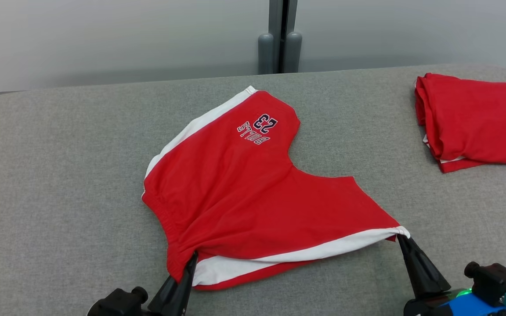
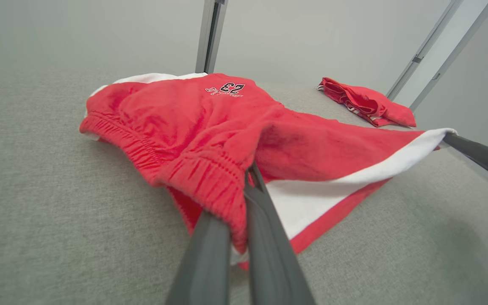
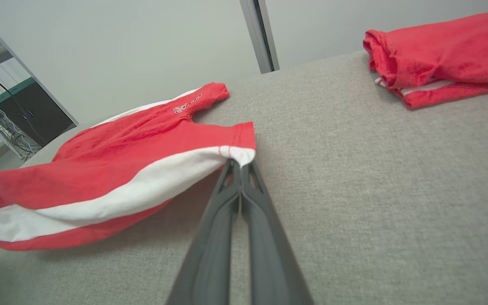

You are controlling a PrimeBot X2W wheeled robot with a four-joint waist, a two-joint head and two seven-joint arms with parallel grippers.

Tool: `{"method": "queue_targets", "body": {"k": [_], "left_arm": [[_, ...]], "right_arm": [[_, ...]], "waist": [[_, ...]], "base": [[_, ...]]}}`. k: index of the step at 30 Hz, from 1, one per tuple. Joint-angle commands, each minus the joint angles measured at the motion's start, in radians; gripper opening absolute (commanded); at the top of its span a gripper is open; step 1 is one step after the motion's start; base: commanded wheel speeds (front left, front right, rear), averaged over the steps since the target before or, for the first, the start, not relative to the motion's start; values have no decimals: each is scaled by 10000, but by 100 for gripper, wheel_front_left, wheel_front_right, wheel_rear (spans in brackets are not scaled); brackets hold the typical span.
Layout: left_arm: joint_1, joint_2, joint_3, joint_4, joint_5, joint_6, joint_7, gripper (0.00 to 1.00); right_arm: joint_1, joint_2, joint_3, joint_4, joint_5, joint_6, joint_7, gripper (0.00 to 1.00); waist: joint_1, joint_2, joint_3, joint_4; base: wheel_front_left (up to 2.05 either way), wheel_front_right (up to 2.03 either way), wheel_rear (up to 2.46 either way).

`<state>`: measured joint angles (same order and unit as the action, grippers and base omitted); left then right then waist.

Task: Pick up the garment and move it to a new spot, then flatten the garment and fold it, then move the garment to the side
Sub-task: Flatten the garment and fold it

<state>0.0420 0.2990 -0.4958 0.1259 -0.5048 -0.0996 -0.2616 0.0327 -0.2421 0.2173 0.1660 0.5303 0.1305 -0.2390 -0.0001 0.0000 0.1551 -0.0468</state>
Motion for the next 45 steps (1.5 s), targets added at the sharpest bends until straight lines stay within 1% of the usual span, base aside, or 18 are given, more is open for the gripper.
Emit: {"method": "queue_targets", "body": {"k": [1, 5, 9, 13, 17, 21, 22, 25, 33, 38, 43, 45], "left_arm": [[-149, -63, -16, -22, -46, -49, -44, 0], [-435, -136, -8, -121, -231, -156, -44, 0], [-780, -161, 52, -206, -375, -229, -44, 0], [-1362, -220, 54, -308, -436, -252, -44, 0], [-2107, -329, -29, -228, -508, -303, -44, 0], [-2906, -480, -86, -3, -606, -333, -44, 0], [-2906, -480, -86, -3, -606, -333, -44, 0], [-3462, -653, -47, 241, -698, -334, -44, 0], [-4543, -760, 216, 647, -927, -318, -43, 0], [-5228, -987, 544, 977, -986, -319, -43, 0], [-5824, -1156, 473, 1477, -887, -318, -44, 0], [-5983, -1255, 533, 1656, -814, -318, -44, 0]], "right_arm": [[-85, -30, -95, -95, -81, 6, 33, 0], [-651, -173, -292, -212, -242, 6, 121, 0], [-1511, -391, -238, -65, -370, 6, 325, 0], [-2841, -505, -94, 261, -439, 6, 431, 0], [-4445, -578, 328, 906, -614, 6, 599, 0], [-6126, -617, 720, 1915, -745, 6, 722, 0], [-6126, -617, 720, 1915, -745, 6, 722, 0], [-7307, -584, 956, 2774, -823, 6, 729, 0], [-9964, -377, 1554, 5228, -783, 6, 804, 0], [-11223, -39, 1770, 6751, -812, 6, 620, 0], [-12194, 343, 2092, 8170, -1021, 6, 529, 0], [-12492, 373, 2138, 8751, -1115, 5, 558, 0]], "waist": [[1, 0, -2, 44], [1, 0, 46, 220], [1, 0, 207, 460], [1, 0, 569, 807], [1, 0, 1046, 1135], [1, 0, 1562, 1503], [1, 0, 1562, 1503], [1, 0, 1931, 1730], [1, 0, 2861, 2202], [1, 0, 3369, 2312], [1, 0, 3696, 2378], [1, 0, 3775, 2388]], "base": [[0, 0, 0], [0, 0, 0], [0, 0, 0], [0, 0, 0], [0, 0, 0], [0, 0, 0], [0, 0, 0], [0, 0, 0], [0, 0, 0], [0, 0, 0], [0, 0, 0], [0, 0, 0]]}}
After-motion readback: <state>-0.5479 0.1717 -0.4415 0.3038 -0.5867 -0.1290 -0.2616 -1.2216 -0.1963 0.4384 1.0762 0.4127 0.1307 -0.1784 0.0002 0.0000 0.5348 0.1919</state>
